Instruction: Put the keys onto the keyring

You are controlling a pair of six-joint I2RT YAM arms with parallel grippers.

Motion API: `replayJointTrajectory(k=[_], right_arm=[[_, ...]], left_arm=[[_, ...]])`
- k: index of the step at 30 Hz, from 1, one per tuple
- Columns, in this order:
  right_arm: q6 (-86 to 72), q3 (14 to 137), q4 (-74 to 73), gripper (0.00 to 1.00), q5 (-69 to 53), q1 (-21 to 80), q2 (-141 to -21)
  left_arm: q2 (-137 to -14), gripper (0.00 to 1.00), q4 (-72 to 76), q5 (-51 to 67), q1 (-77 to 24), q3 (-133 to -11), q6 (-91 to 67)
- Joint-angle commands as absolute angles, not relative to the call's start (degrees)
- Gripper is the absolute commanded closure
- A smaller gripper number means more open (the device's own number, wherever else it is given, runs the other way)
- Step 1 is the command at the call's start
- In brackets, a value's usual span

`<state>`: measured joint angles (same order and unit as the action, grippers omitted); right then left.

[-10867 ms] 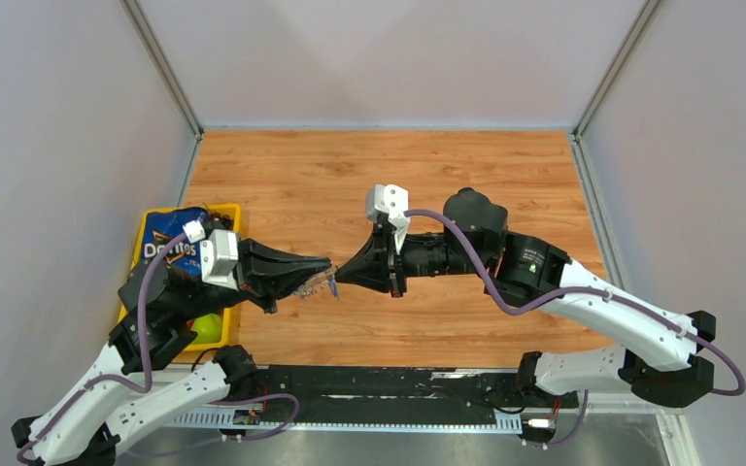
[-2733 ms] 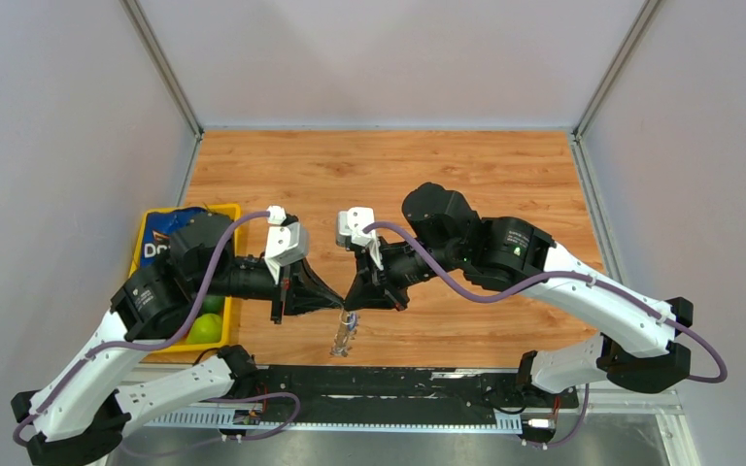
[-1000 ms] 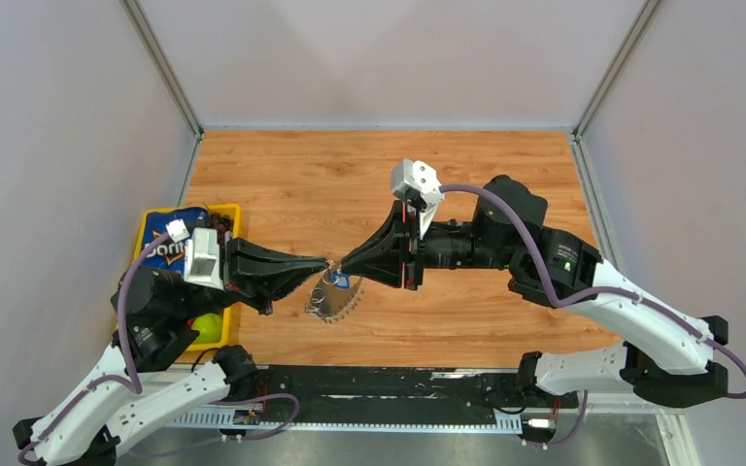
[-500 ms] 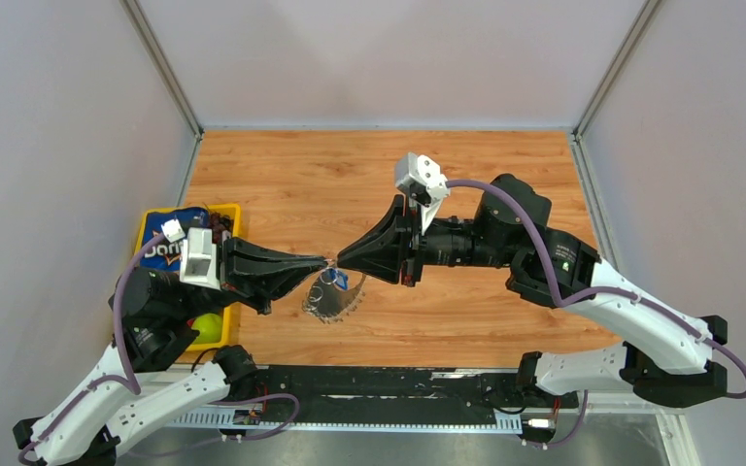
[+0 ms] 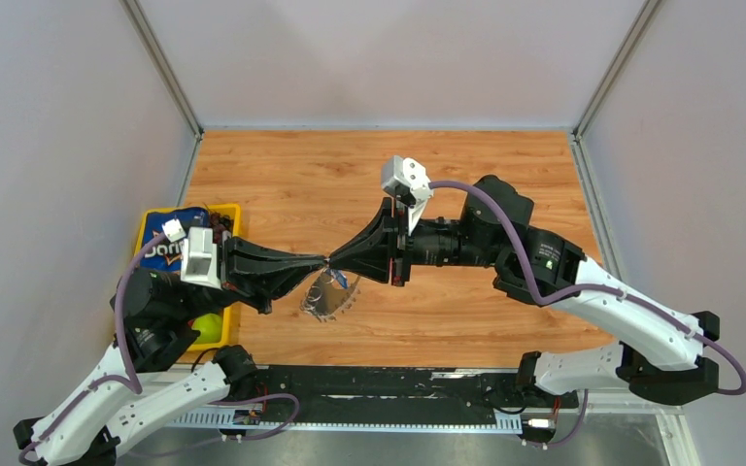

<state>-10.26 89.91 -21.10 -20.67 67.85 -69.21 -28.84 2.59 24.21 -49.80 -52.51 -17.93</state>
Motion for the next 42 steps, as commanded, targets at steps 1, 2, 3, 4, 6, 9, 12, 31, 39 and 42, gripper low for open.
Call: replayJointTrajectory(k=[1,2,3,4,6,9,12,31,39,42], right_arm=[[-11.17,87.91,-18.35,0.90,-21.63,68.12,-67.79],[-11.31,87.22,-17.93,0.90,-21.69,68.16,-67.50],[-11.41,86.61,-17.64,0.90,-21.63,68.12,-67.17],[-11.50,85.94,-17.28,0.90,-21.69,68.12,-66.91],[-11.58,84.90,-16.73,0.89,-21.55,68.15,-66.36],[-11.75,83.56,-15.91,0.89,-21.37,68.18,-65.80],[-11.95,82.92,-15.27,0.90,-21.55,68.16,-65.61],[-8.27,82.15,-16.32,1.00,-22.94,69.00,-63.30],[-5.24,85.00,-25.34,1.00,-29.18,69.00,-64.74],[-3.83,86.55,-29.79,1.00,-31.86,68.99,-66.01]], left_arm=[[-28.11,1.00,7.88,22.47,-49.72,-52.82,-18.98],[-28.01,1.00,8.03,22.31,-49.74,-52.82,-18.98],[-27.94,1.00,8.20,21.90,-49.74,-52.76,-18.98],[-27.88,1.00,8.28,21.76,-49.75,-52.75,-19.05],[-27.85,1.00,8.74,21.23,-49.67,-52.60,-19.26],[-27.64,1.00,9.62,20.63,-49.70,-52.30,-19.77],[-27.62,1.00,10.12,20.24,-49.73,-52.14,-20.21],[-28.73,0.76,4.20,22.23,-49.70,-54.74,-20.13],[-34.73,0.44,-12.16,34.08,-49.70,-66.43,-14.01],[-36.55,0.41,-18.23,35.46,-49.74,-68.98,-11.70]])
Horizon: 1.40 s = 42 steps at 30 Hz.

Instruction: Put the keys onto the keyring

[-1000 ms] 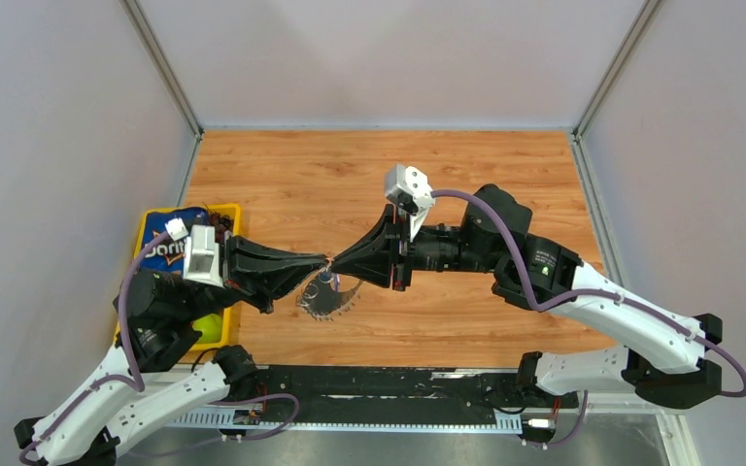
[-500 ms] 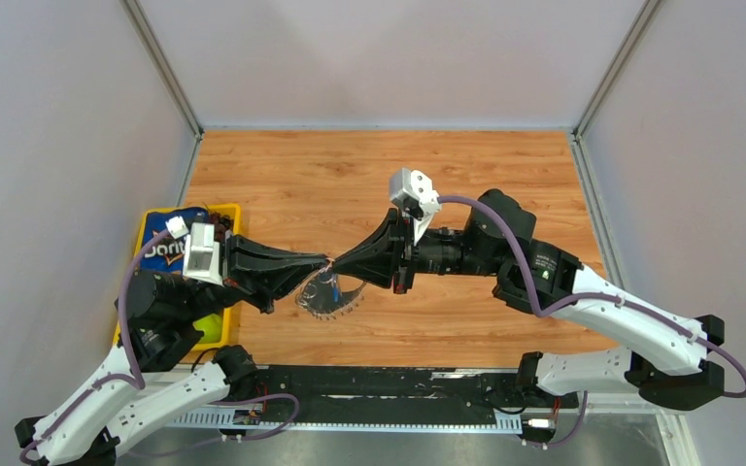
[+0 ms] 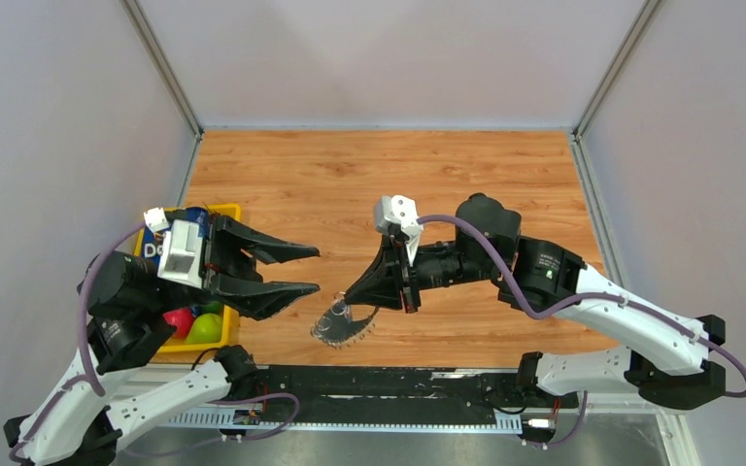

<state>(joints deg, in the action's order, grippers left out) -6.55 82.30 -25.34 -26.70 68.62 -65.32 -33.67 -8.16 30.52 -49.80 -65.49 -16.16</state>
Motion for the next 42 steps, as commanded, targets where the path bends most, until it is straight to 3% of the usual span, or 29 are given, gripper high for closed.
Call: replayJointTrajectory(k=[1,12,22,27,36,42], right_arm=[[-3.46,87.17,-31.24,1.00,-32.35,68.99,-66.47],[-0.30,91.24,-39.02,1.00,-36.40,68.99,-70.07],[1.67,95.10,-42.79,1.00,-33.81,68.99,-72.87],[2.09,96.59,-43.57,1.00,-32.78,69.02,-73.82],[2.30,97.45,-44.34,1.00,-31.88,68.99,-74.19],[2.29,96.88,-44.53,1.00,-31.80,68.99,-73.76]], left_arm=[[-36.87,0.41,-20.49,36.13,-49.70,-70.11,-11.25],[-40.95,0.39,-32.79,41.77,-49.71,-72.62,-7.50],[-43.93,0.45,-38.43,44.02,-49.73,-73.35,-6.27],[-45.12,0.49,-39.69,43.84,-49.72,-73.72,-5.66],[-45.06,0.70,-40.00,42.98,-49.73,-73.47,-5.20],[-44.94,0.66,-40.42,42.45,-49.71,-74.17,-5.01]])
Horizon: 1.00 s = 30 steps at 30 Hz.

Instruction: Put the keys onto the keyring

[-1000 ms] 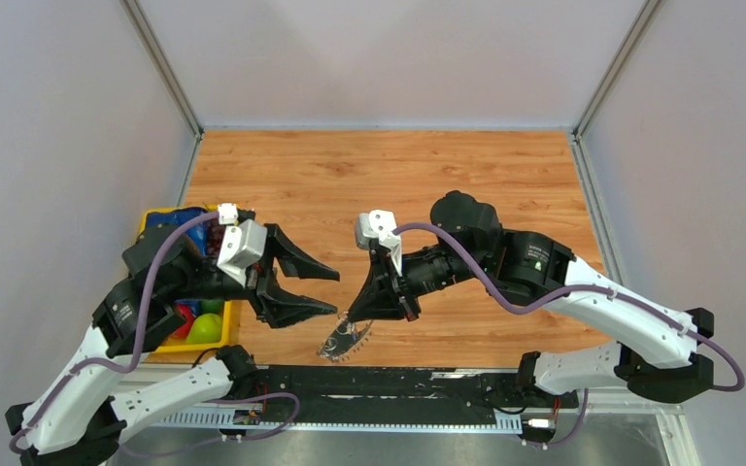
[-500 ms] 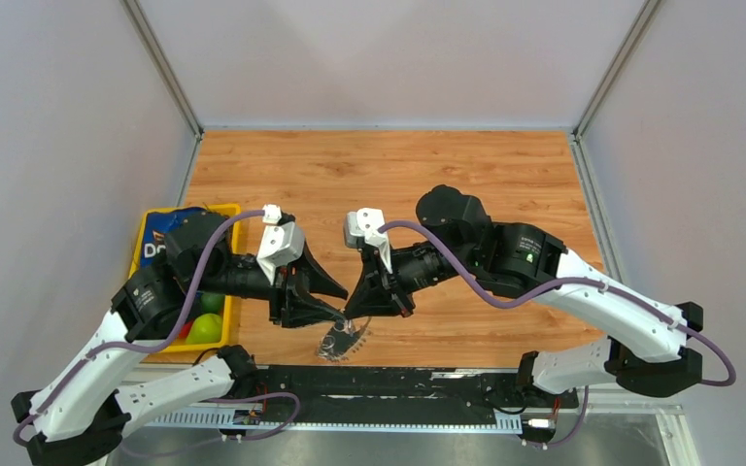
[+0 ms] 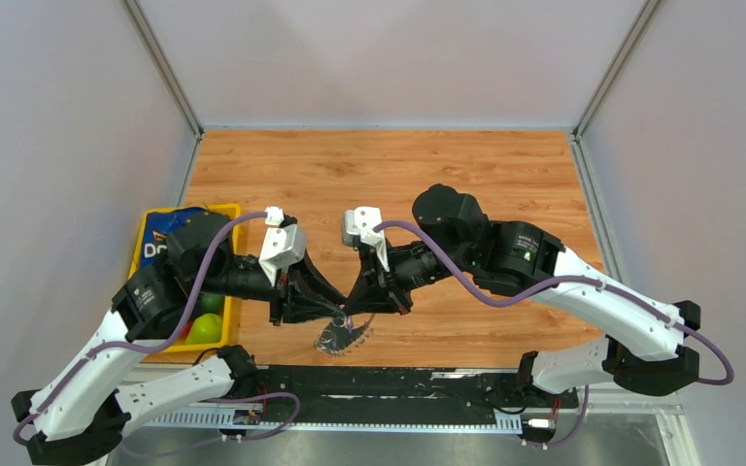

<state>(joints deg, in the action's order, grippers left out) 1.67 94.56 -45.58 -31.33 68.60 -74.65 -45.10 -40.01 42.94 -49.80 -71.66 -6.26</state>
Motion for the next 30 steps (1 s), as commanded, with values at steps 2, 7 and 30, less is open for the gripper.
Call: replayJointTrajectory(k=[2,7,30], right_arm=[[2.29,96.84,-44.61,1.00,-31.80,68.99,-73.77],[2.29,96.41,-44.61,1.00,-31.61,69.00,-73.29],[2.18,97.27,-44.17,1.00,-31.29,69.03,-73.21]], left_arm=[[-44.79,0.62,-40.36,42.09,-49.74,-74.45,-5.08],[-44.11,0.54,-39.84,41.15,-49.72,-74.78,-5.38],[-45.17,0.70,-39.33,42.29,-49.73,-74.21,-6.06]])
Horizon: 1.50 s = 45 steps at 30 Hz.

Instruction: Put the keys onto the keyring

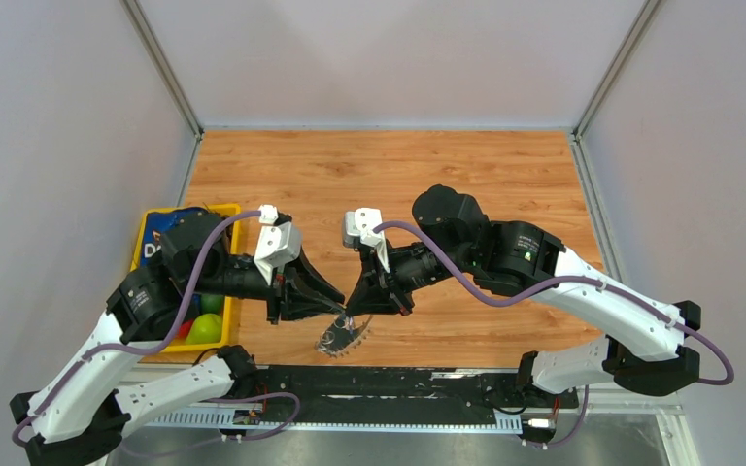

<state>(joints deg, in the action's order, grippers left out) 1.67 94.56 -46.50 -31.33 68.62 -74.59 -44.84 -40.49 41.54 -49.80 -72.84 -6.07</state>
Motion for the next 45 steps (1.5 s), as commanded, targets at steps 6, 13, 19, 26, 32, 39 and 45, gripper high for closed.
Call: replayJointTrajectory(k=[6,13,19,26,32,39,45], right_arm=[[2.24,97.41,-44.17,1.00,-31.29,69.00,-73.23],[2.38,97.75,-44.19,1.00,-31.27,69.04,-73.32],[2.63,98.24,-44.17,1.00,-31.27,69.02,-73.51],[2.15,98.52,-43.60,1.00,-30.59,69.02,-73.58],[0.83,97.90,-41.88,1.00,-28.44,69.02,-72.42],[0.35,97.03,-40.29,0.96,-27.08,68.99,-71.16],[-1.49,95.96,-39.51,0.77,-25.82,69.00,-69.82]], left_arm=[[-45.47,0.72,-39.01,42.44,-49.68,-73.70,-6.22],[-45.92,0.74,-38.94,42.68,-49.74,-73.50,-6.32],[-46.11,0.89,-38.98,42.92,-49.68,-73.55,-5.97],[-46.52,1.00,-37.28,43.25,-49.72,-72.77,-6.18],[-44.59,1.00,-33.80,41.27,-49.74,-71.24,-6.20],[-41.09,1.00,-27.20,37.34,-49.74,-68.57,-8.43],[-39.73,1.00,-22.32,36.83,-49.72,-66.97,-10.40]])
